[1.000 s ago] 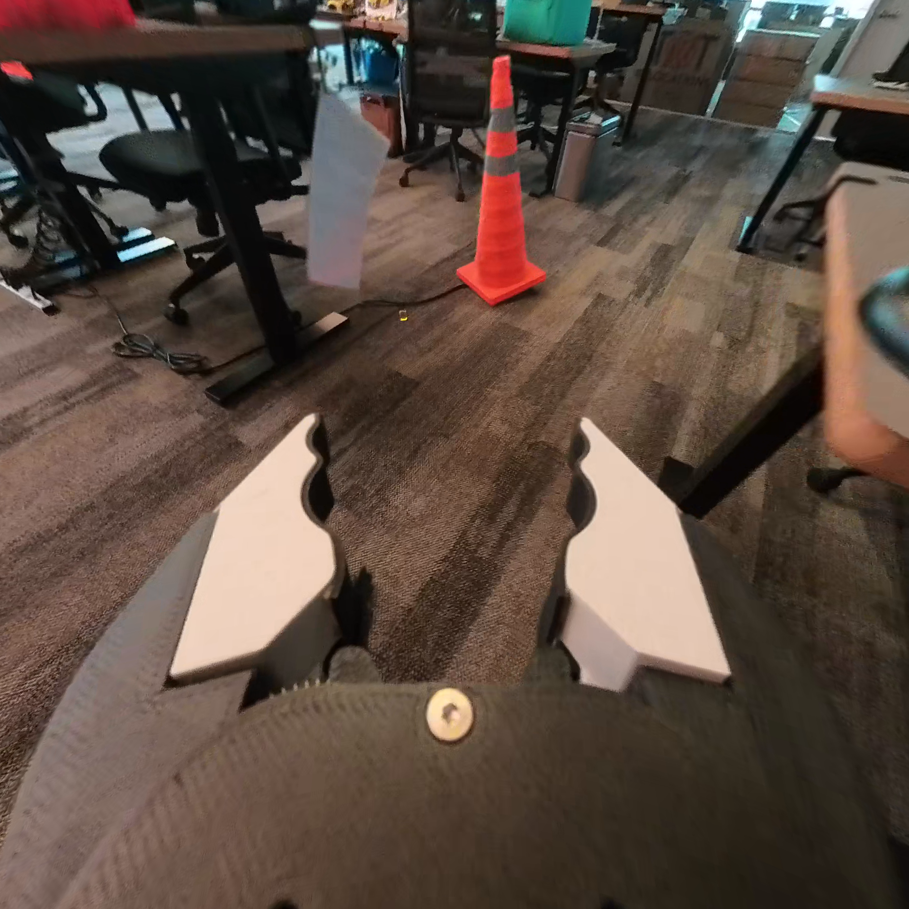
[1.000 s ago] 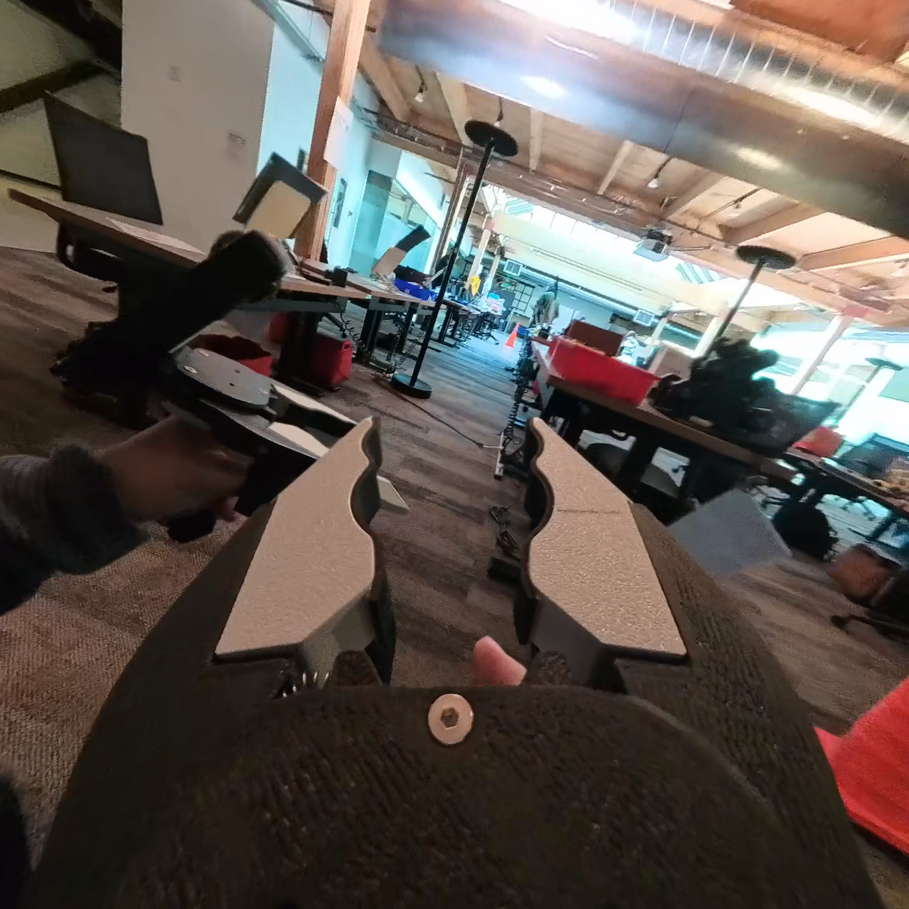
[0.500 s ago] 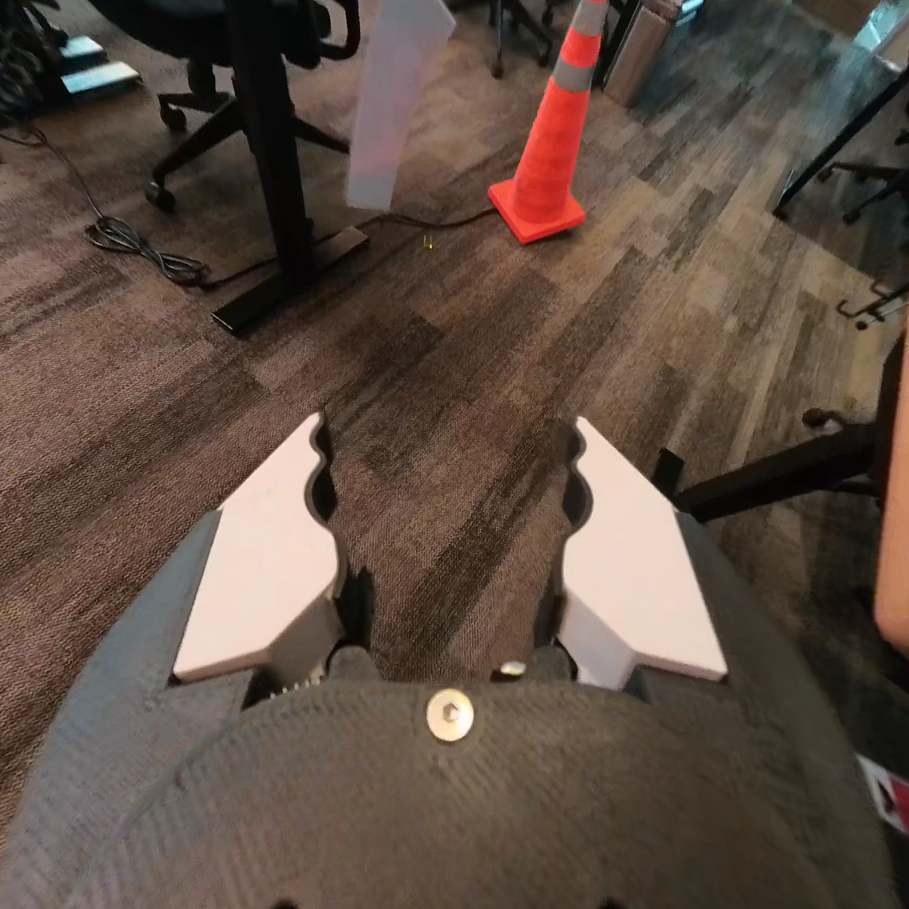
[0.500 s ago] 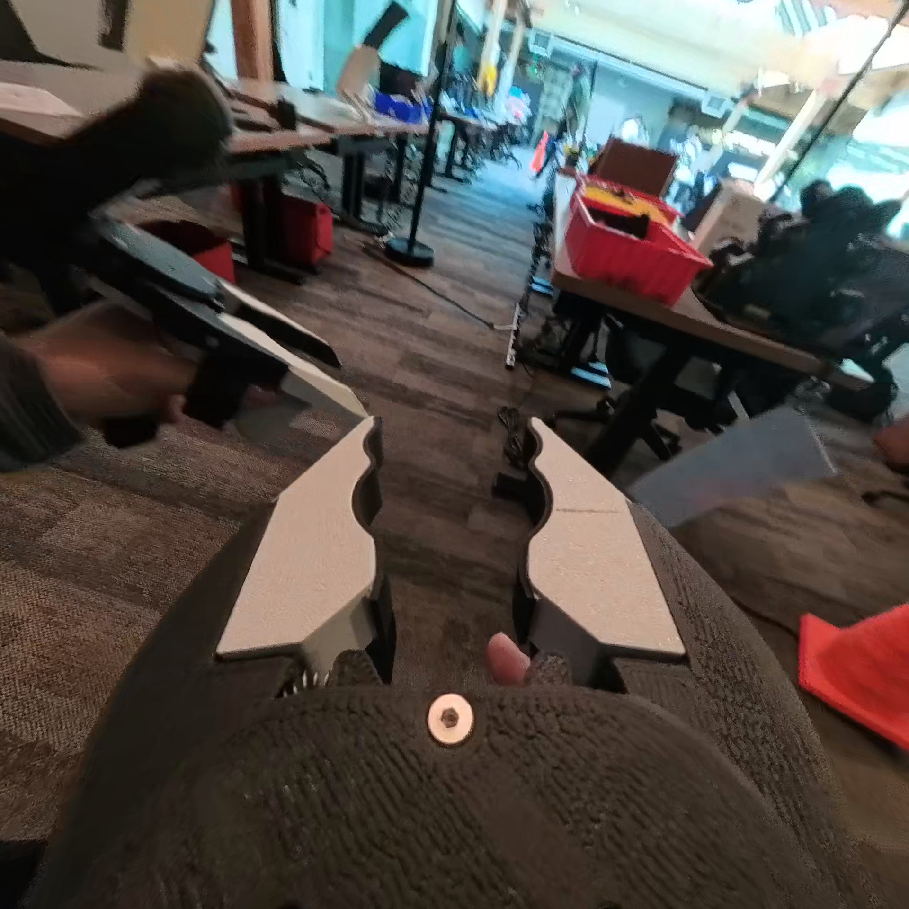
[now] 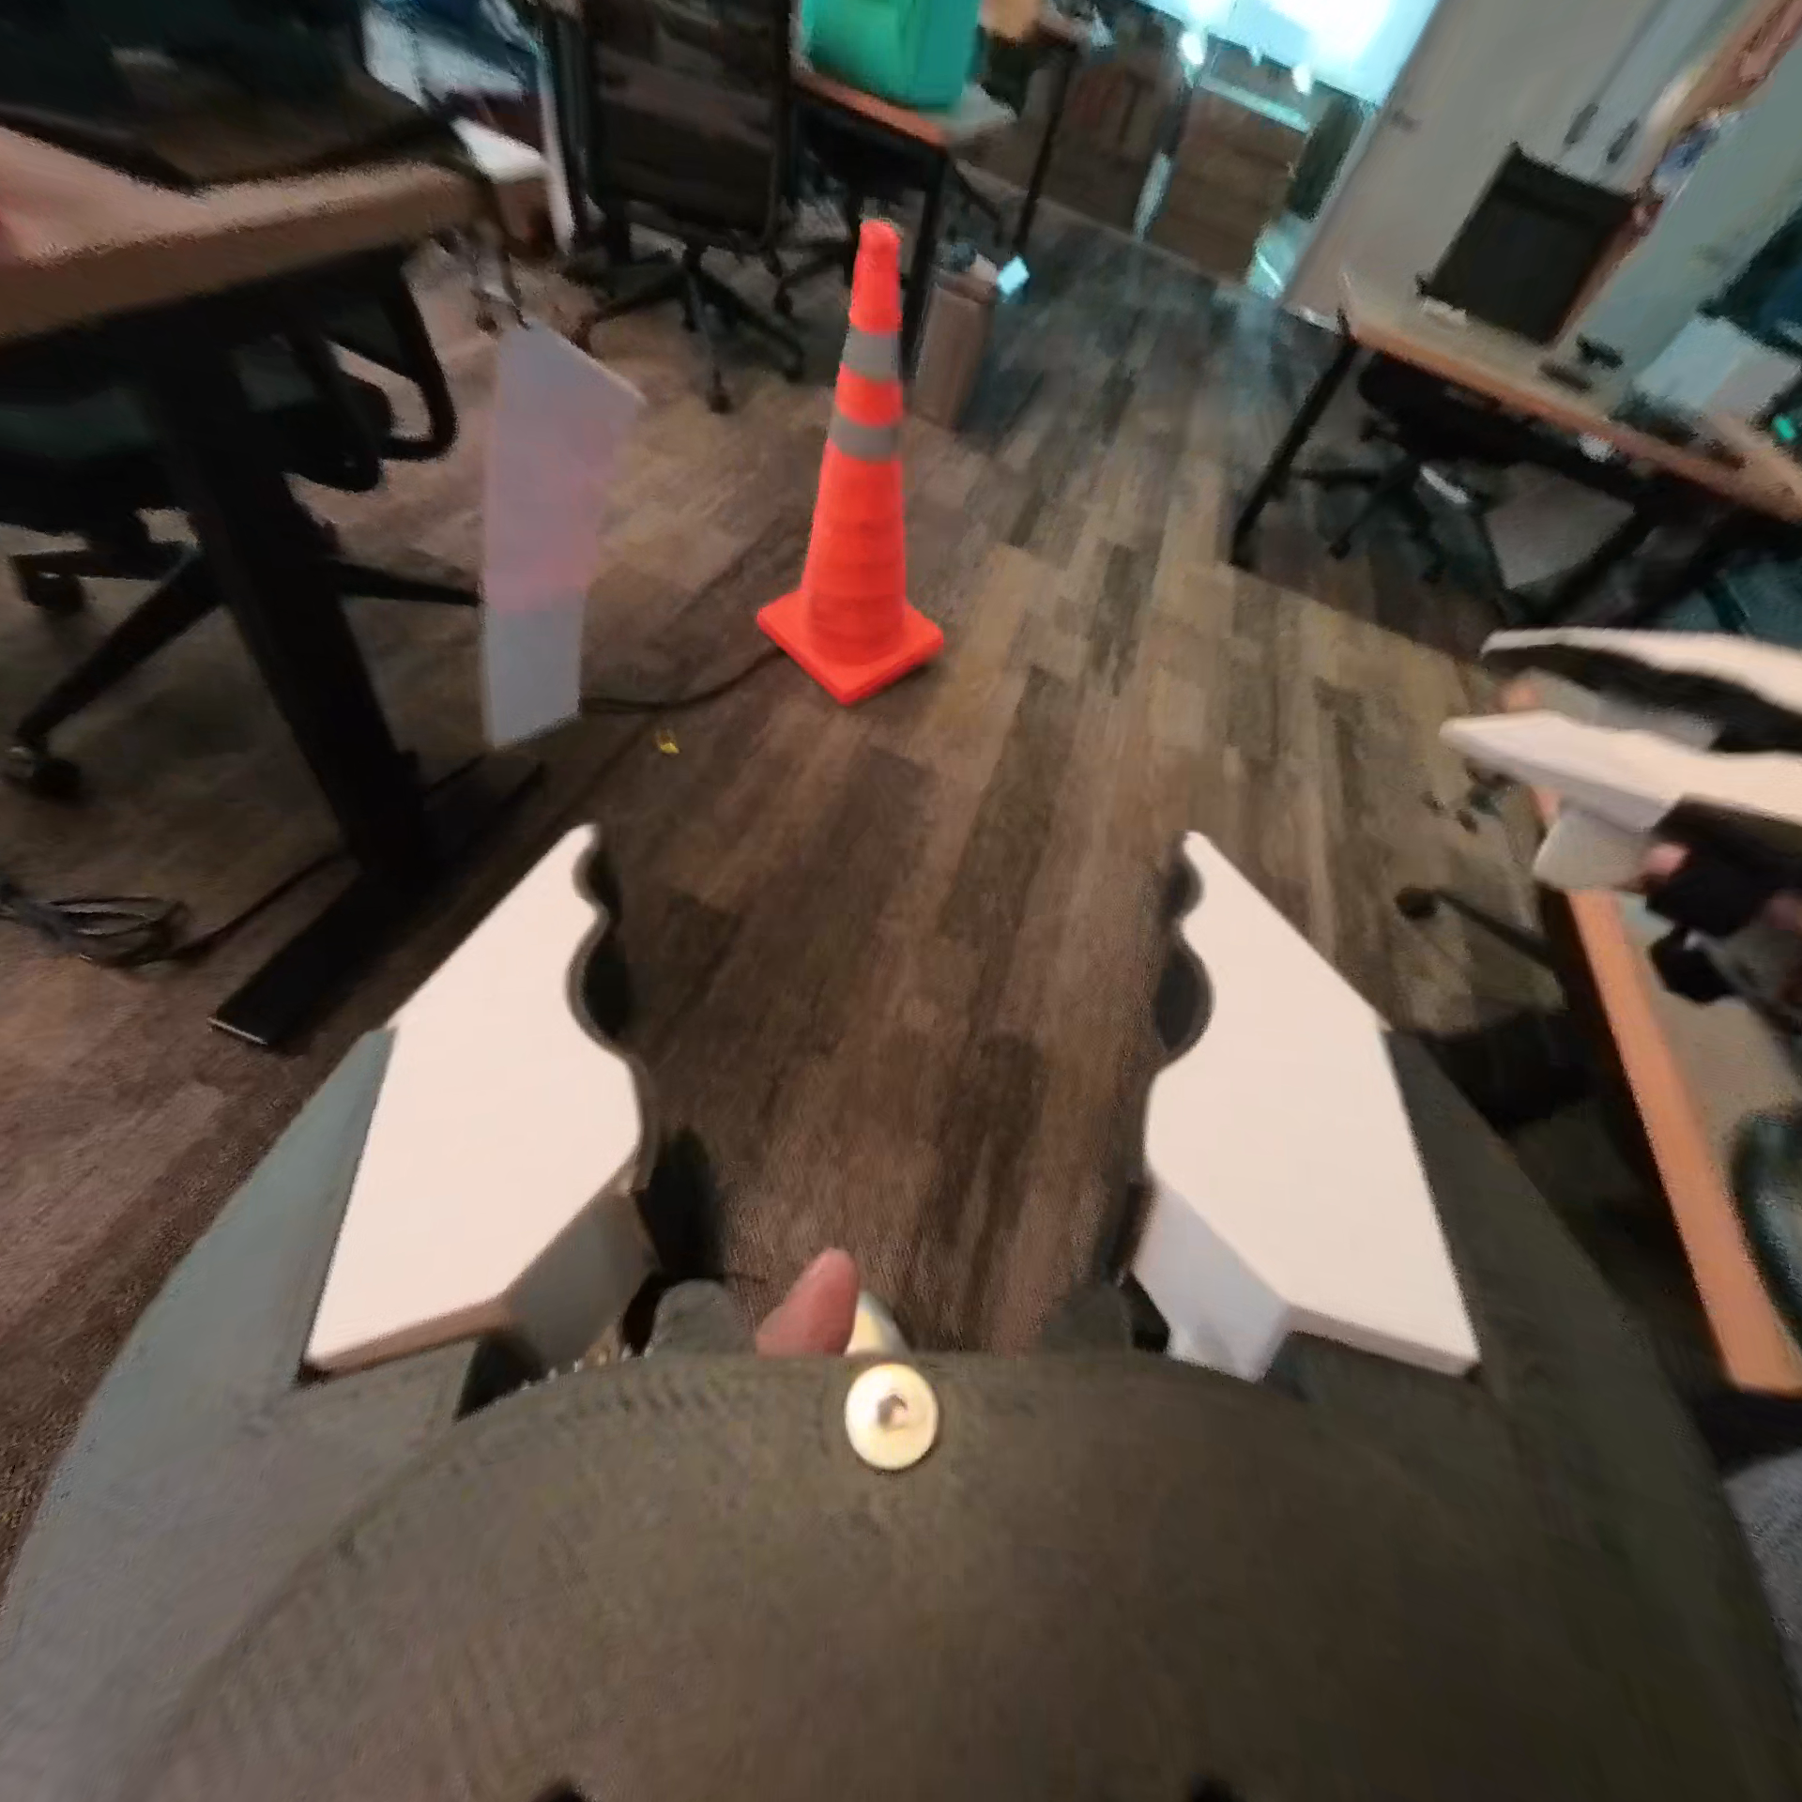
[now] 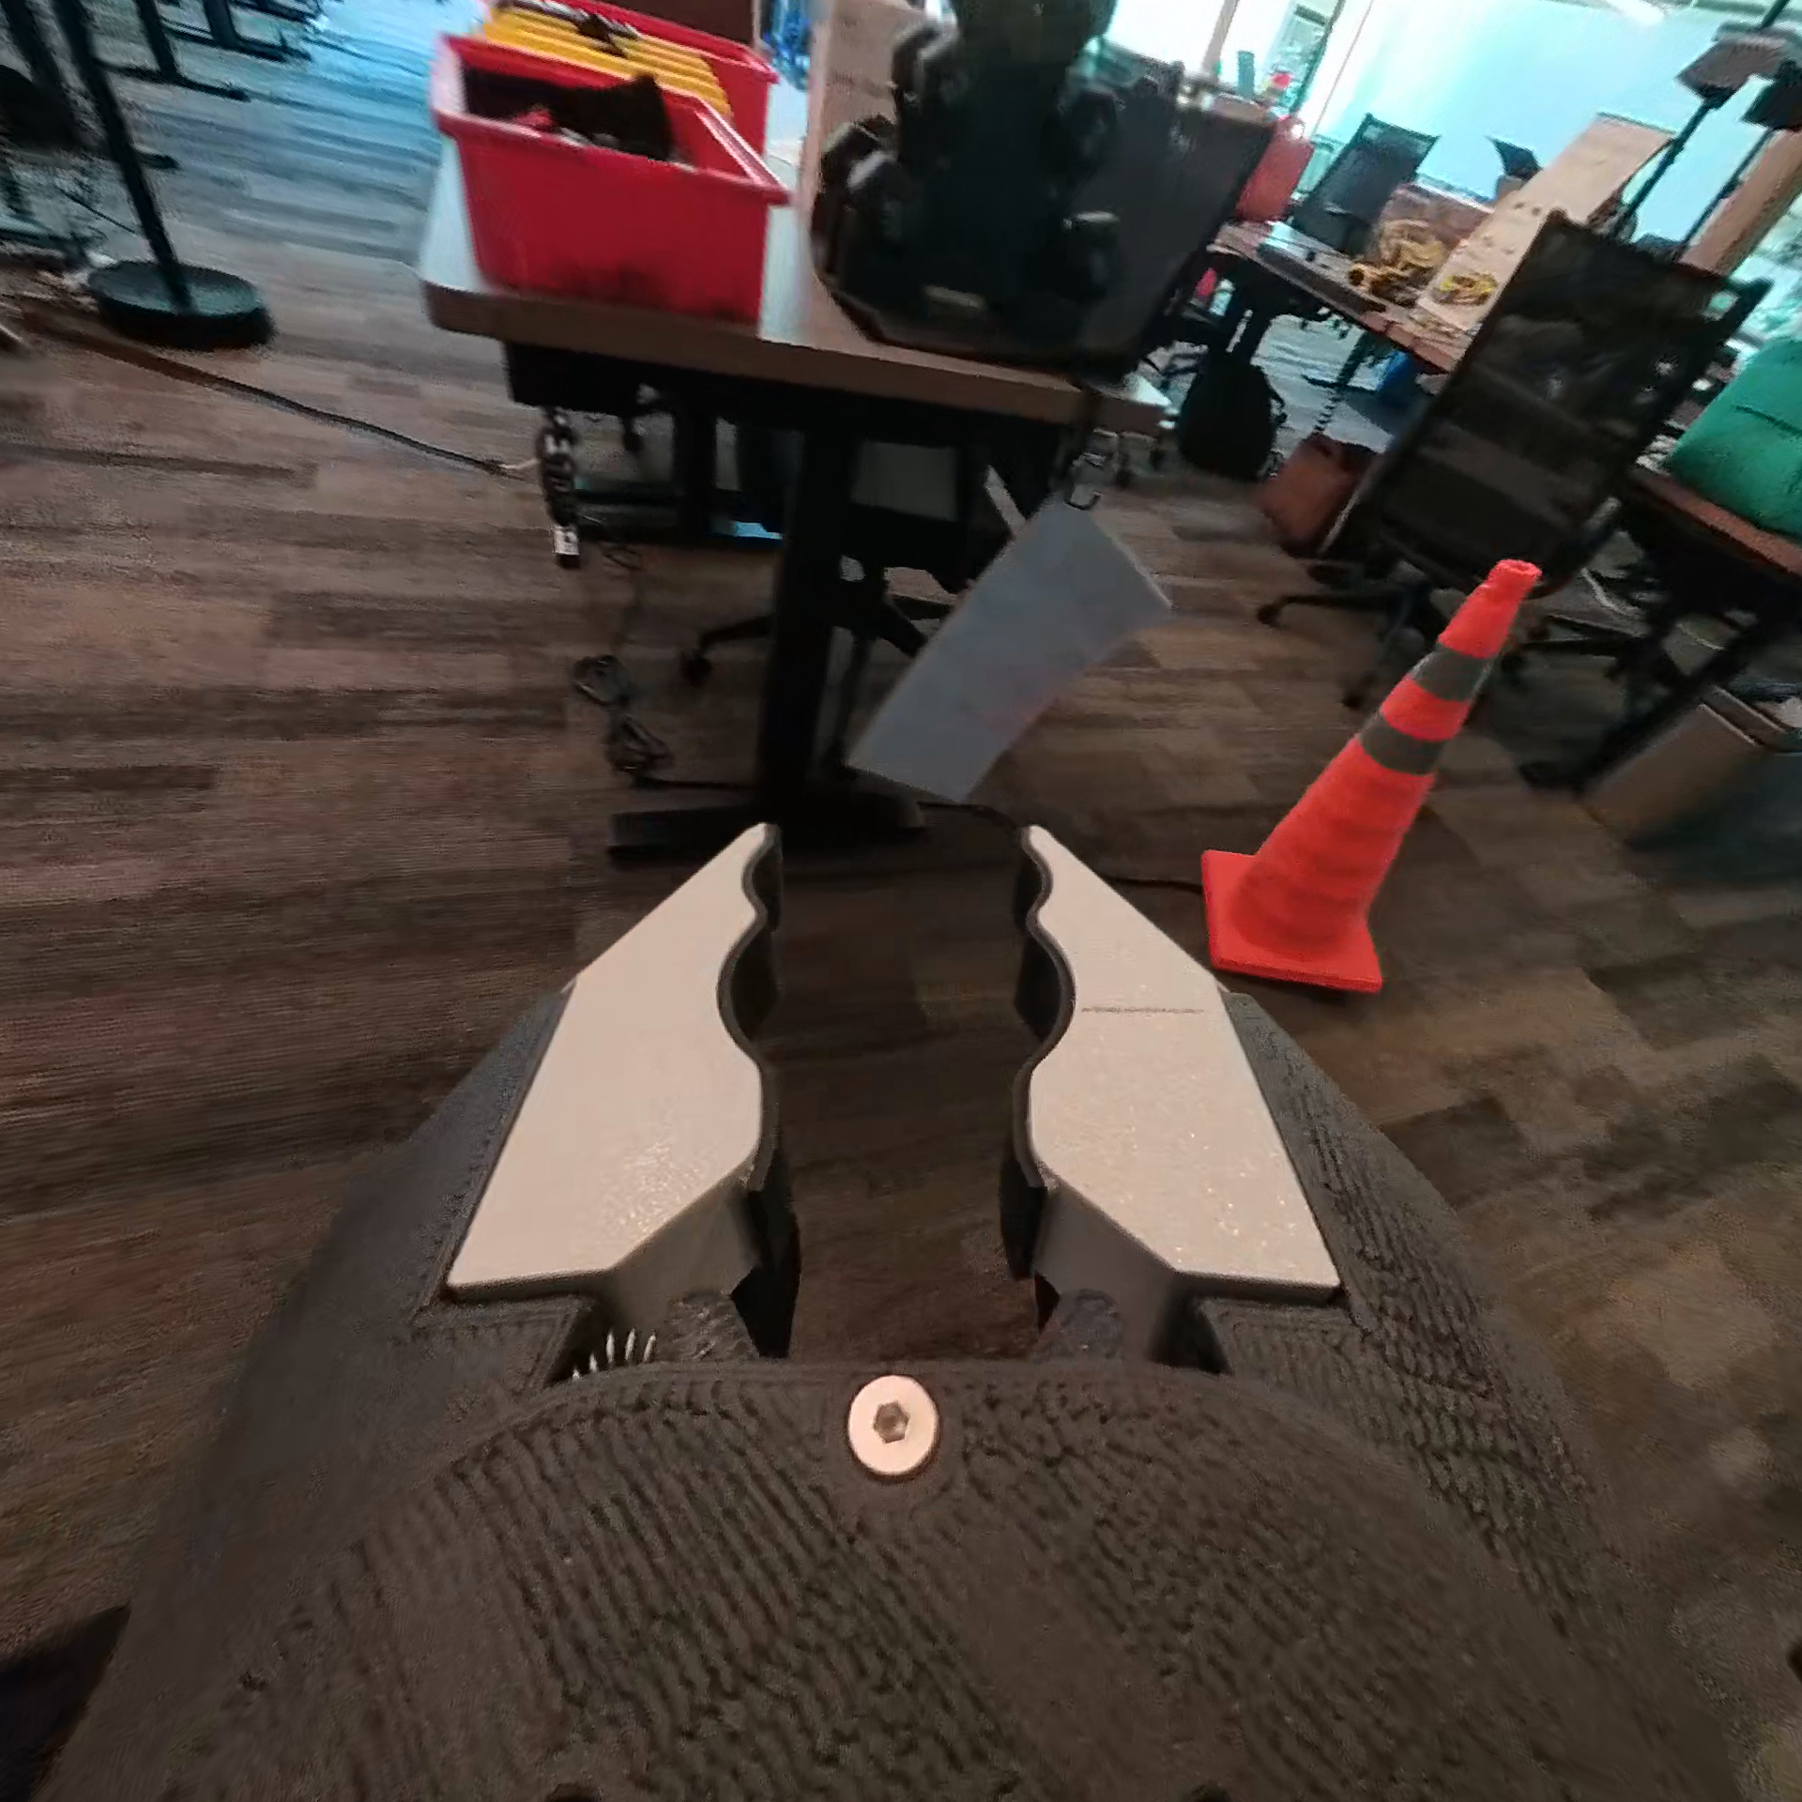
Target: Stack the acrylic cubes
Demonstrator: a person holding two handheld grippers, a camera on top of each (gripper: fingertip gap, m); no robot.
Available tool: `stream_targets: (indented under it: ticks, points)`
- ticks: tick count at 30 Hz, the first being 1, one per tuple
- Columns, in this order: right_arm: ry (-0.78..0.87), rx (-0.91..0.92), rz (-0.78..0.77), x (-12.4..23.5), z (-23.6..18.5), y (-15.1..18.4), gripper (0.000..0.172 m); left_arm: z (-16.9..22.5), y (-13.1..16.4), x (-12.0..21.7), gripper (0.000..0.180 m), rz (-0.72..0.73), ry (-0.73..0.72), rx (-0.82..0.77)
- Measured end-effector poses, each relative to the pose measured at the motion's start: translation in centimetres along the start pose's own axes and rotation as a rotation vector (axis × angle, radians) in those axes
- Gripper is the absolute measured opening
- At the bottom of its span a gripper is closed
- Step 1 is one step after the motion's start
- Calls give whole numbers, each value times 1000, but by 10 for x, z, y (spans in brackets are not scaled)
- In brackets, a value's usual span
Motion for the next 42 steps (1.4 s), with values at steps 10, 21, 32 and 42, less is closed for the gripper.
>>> stream_targets:
  ticks: [10,21,32,42]
  points:
    - [-20,-139,-170,-290,115,60,41,-122,-44,-125,93,156,-244,209]
    - [281,-310,-482,-607,237,234,2,-307,-14,-383,0,-164,-384,207]
    - [181,-552,-549,-971,231,555,57,-391,162,-375,0,-870,-760,320]
    - [157,-397,-847,-1064,222,662,24,-422,176,-393,0,-1001,-895,395]
Point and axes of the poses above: each gripper's, where its closed fingertips meet, x back along the fingers, y out of its underside, z = x × y across the jaws, the point moved 4 cm from there along x, back along the fingers, and after that the axes turned 1 degree about z, right-handed, at the moved point
